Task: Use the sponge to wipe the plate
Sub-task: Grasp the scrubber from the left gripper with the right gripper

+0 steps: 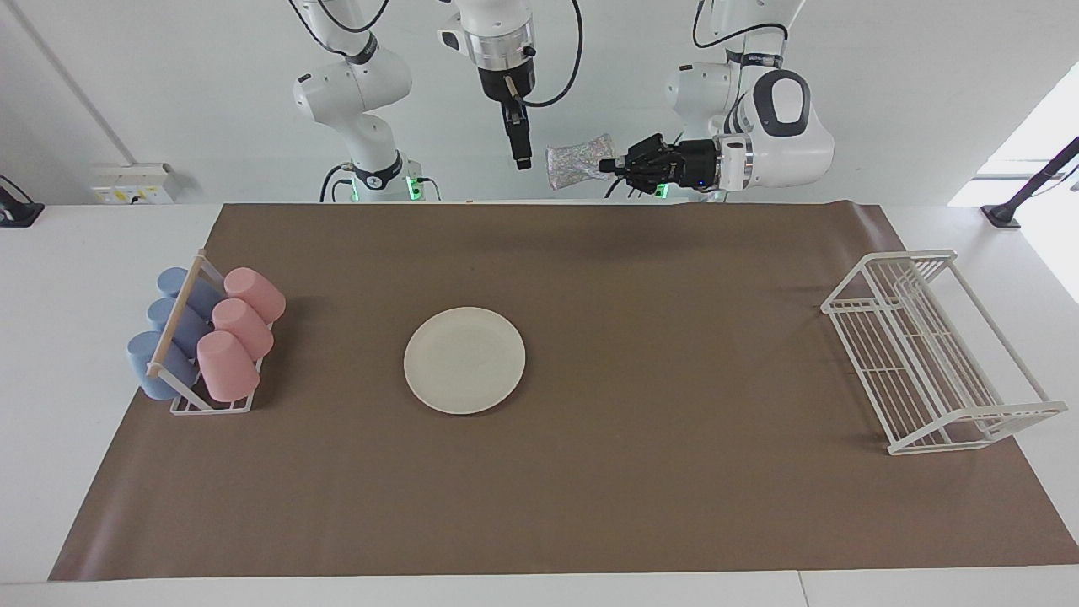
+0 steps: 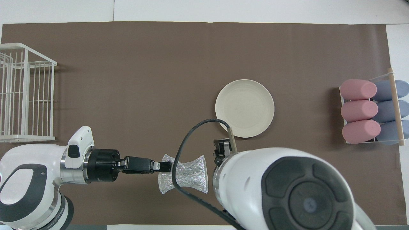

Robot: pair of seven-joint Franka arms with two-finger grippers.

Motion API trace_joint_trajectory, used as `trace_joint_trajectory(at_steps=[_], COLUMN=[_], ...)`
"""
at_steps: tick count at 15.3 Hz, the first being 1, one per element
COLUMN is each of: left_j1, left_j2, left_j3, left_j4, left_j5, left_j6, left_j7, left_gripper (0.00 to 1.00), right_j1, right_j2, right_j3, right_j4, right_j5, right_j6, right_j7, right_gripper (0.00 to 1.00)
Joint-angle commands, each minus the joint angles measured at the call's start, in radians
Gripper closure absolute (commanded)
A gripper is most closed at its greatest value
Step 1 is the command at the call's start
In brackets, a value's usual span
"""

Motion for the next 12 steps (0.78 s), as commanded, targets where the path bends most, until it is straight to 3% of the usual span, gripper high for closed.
trace_joint_trajectory(at_steps=[1,11,12], left_j1=[-0.036,-0.036,-0.036], left_j2=[-0.033,-0.034,-0.034], left_j3=[0.010,0.013,0.013], left_j4=[-0.032,-0.032,-0.032], left_j5=[-0.030,-0.030,-0.030], left_j6=[0.023,-0.006,-0.006], left_j7=[0.016,0.017,0.017], left_gripper=[1.00,1.00,1.00], right_j1=[0.061,0.115,0.113], right_j2=[-0.039,-0.051,-0.051], right_j3=[-0.003,-0.005,-0.005], right_j4=[-0.086,-0.171,-0.171], right_j5=[0.021,0.019,0.019], right_j6=[0.127,0.269,0.271], right_j7=[0.121,0.134,0.134], right_gripper=[0.00,0.00,0.05])
